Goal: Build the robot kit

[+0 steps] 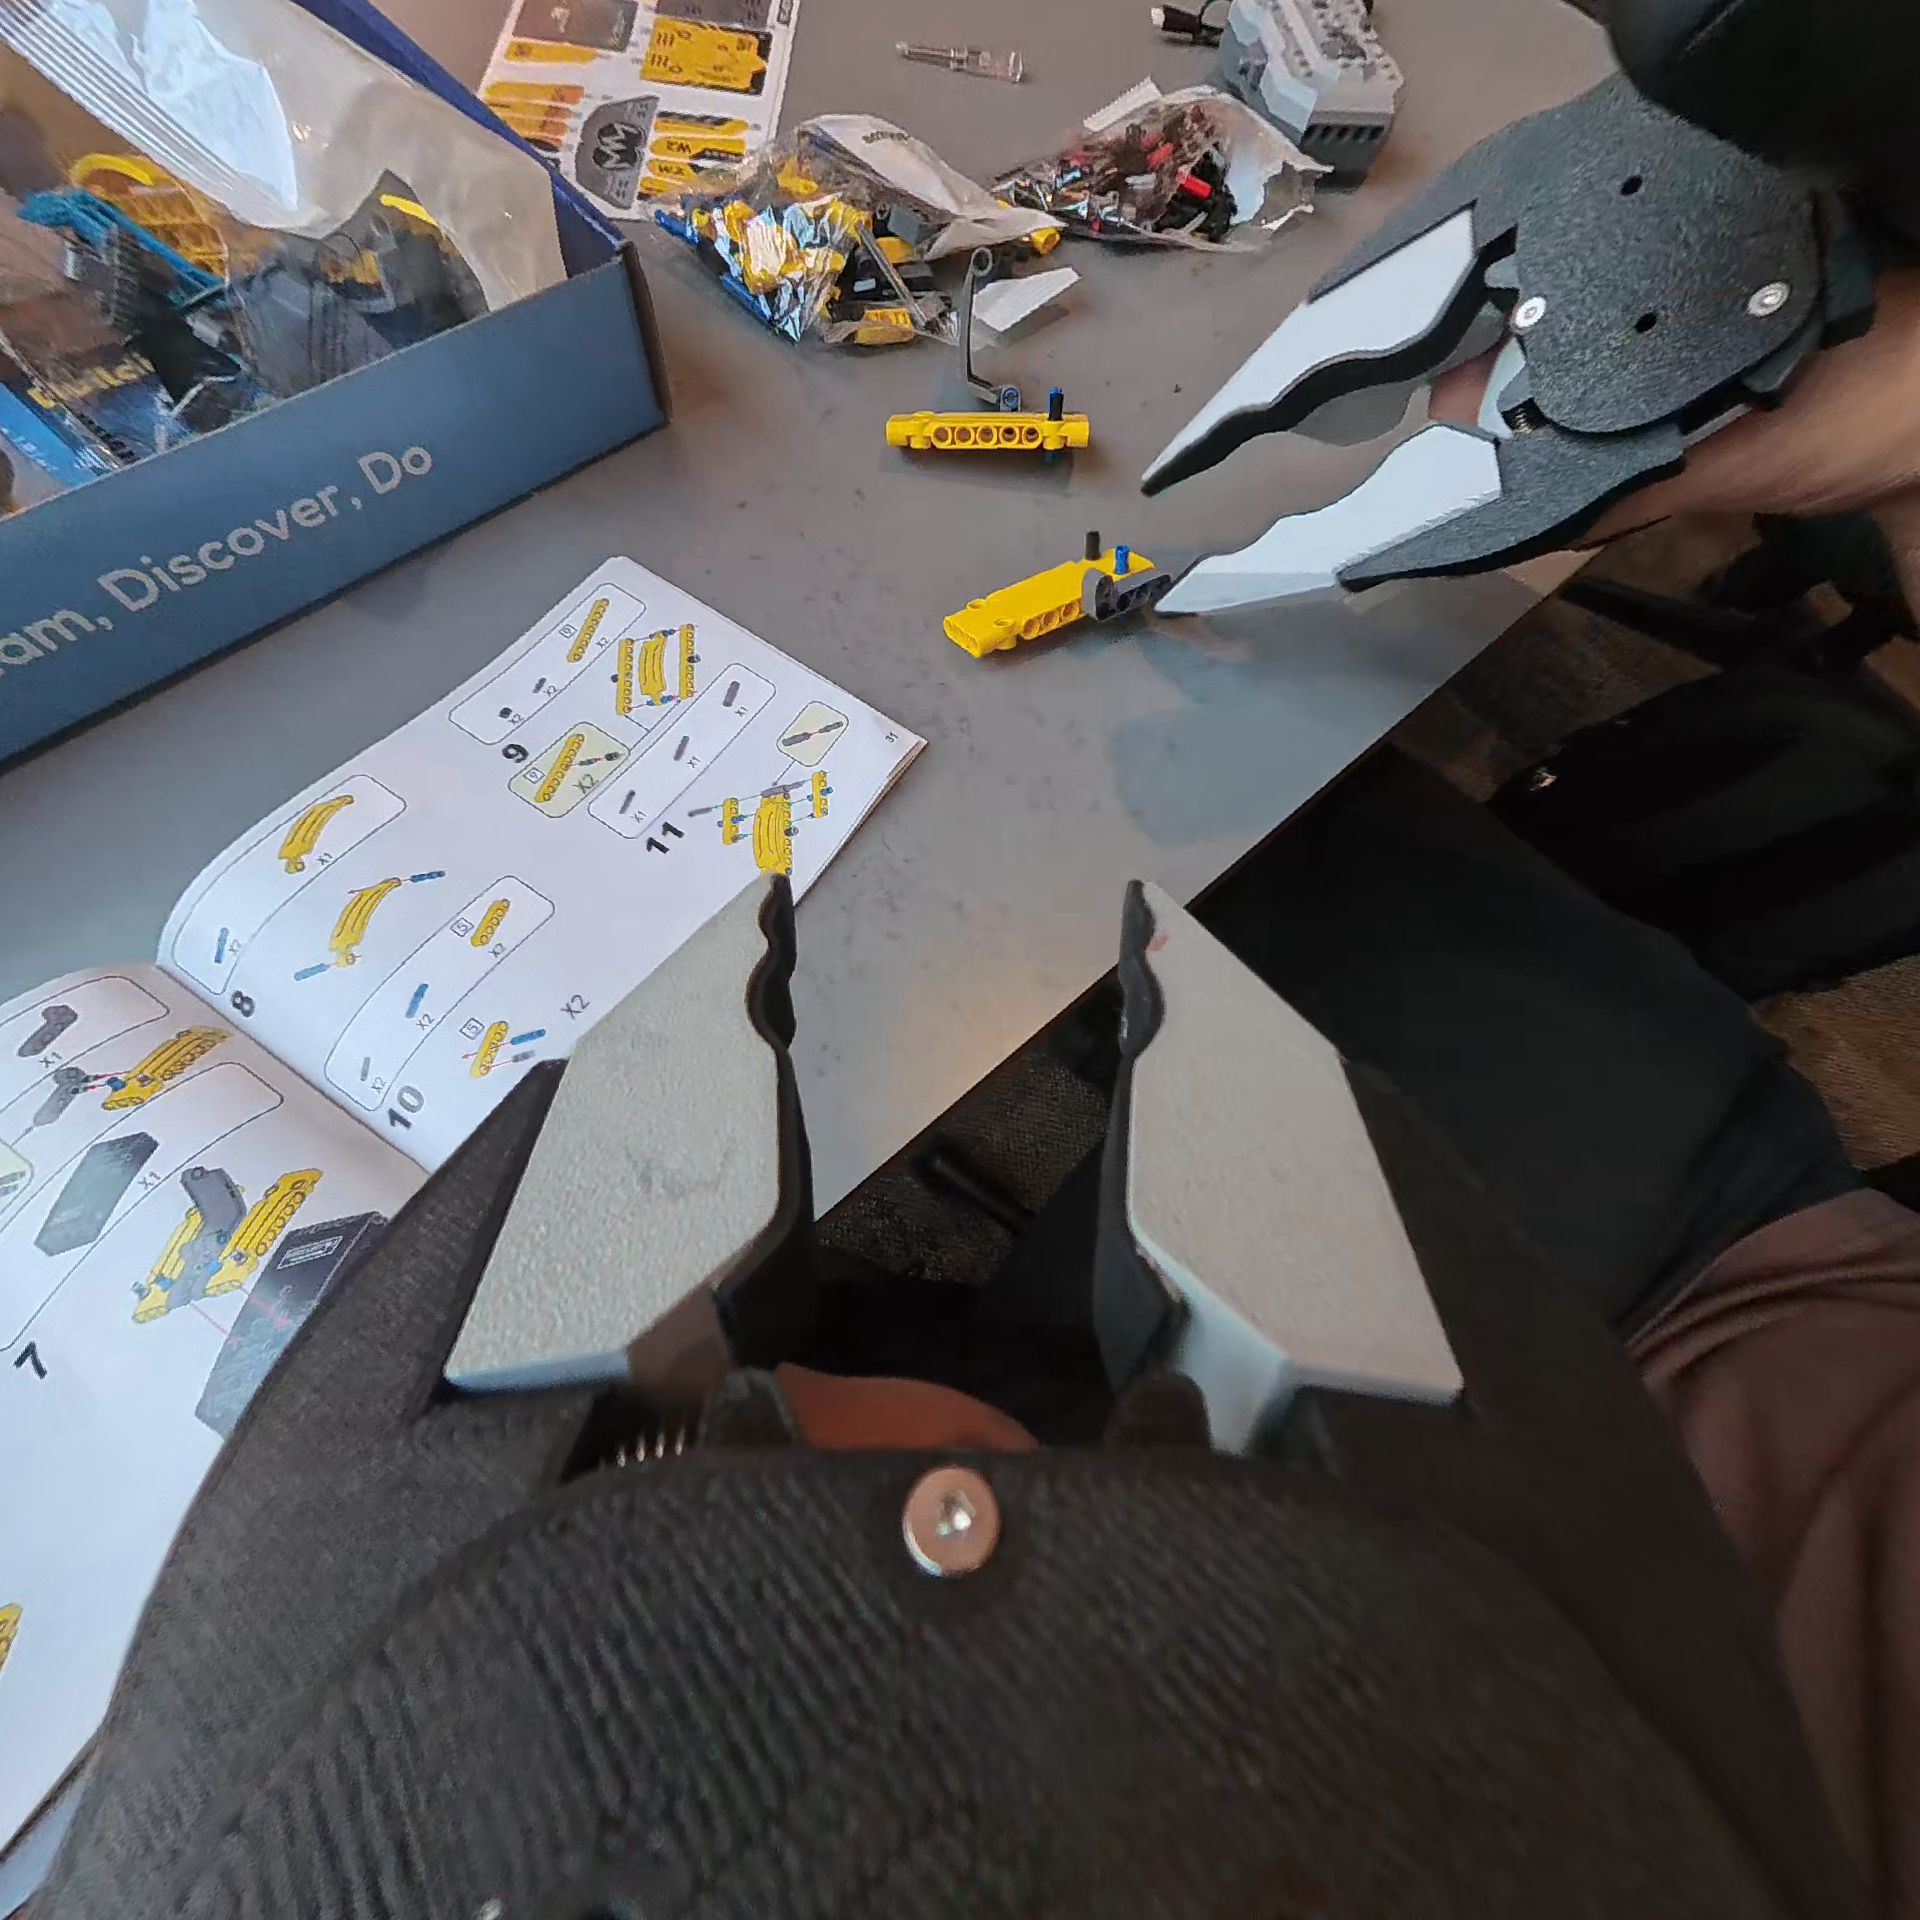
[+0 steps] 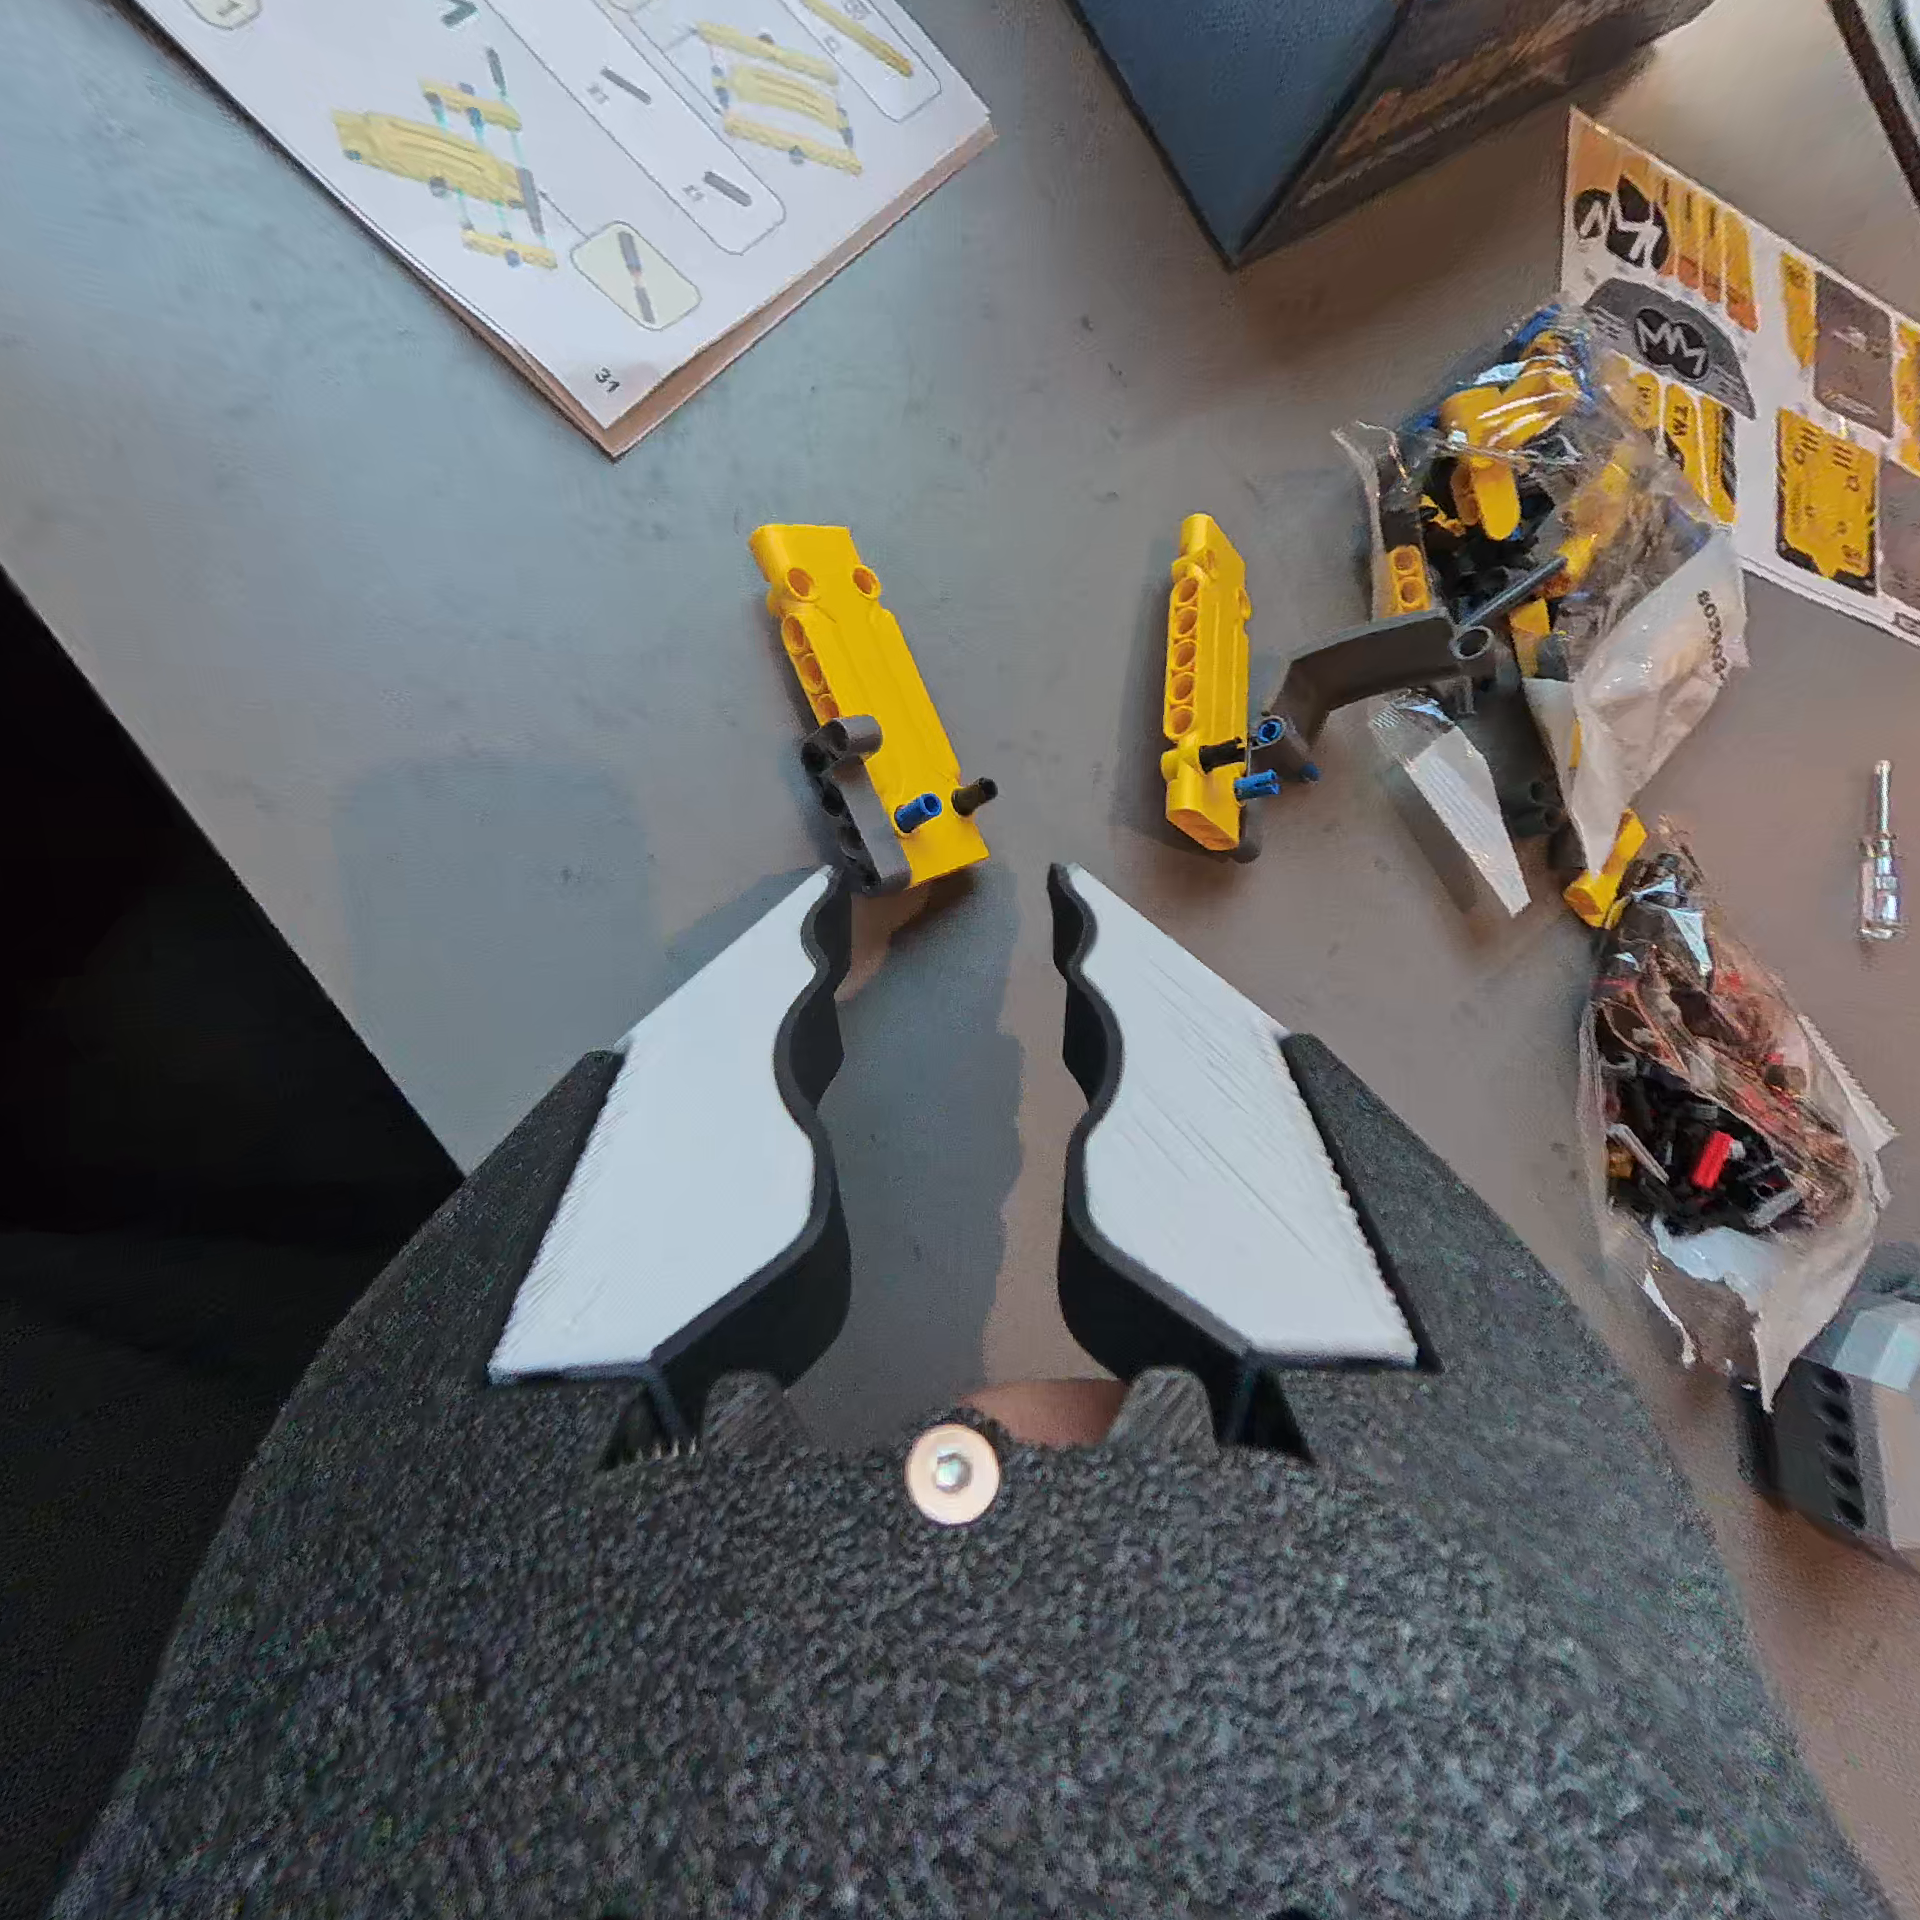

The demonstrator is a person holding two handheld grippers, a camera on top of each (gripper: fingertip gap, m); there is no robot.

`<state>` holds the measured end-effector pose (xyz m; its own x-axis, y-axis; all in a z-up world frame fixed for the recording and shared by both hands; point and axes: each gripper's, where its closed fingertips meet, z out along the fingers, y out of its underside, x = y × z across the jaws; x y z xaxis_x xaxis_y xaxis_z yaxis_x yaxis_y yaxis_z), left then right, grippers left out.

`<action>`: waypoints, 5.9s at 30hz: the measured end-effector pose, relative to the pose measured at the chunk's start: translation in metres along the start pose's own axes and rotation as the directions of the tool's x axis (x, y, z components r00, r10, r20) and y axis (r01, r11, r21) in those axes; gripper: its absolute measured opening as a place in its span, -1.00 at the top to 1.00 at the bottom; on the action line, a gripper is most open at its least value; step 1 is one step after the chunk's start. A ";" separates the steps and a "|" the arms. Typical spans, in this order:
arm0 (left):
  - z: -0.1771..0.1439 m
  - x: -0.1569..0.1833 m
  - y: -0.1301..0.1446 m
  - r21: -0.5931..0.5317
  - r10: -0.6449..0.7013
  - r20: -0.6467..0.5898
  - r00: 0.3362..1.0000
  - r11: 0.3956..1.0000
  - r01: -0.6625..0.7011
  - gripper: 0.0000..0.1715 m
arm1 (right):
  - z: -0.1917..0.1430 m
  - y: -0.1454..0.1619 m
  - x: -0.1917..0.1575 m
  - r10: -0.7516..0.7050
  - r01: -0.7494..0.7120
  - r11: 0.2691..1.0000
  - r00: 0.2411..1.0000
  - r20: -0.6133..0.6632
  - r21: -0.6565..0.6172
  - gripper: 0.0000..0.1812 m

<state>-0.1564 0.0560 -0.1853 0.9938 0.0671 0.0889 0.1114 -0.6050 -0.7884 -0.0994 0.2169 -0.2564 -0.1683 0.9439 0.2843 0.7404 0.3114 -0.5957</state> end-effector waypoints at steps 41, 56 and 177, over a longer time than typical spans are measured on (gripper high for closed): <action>0.098 0.056 -0.003 0.107 0.366 -0.250 0.897 0.931 -0.350 0.36 | -0.030 -0.023 -0.007 -0.265 0.131 0.912 0.911 0.316 0.389 0.50; 0.102 -0.020 -0.006 -0.104 0.251 0.081 0.965 0.965 -0.242 0.53 | -0.018 -0.014 0.016 -0.170 0.094 0.946 0.959 0.228 0.311 0.49; 0.116 0.025 0.007 -0.004 0.097 -0.176 0.980 0.995 -0.100 0.47 | -0.035 -0.026 -0.001 -0.268 0.415 0.873 0.847 -0.459 0.257 0.91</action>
<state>-0.1303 0.1451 -0.2594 0.9841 -0.1330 0.1175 0.0118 -0.6116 -0.7911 -0.0960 0.2037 -0.2152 -0.0423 0.6659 0.7449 0.4091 0.6917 -0.5951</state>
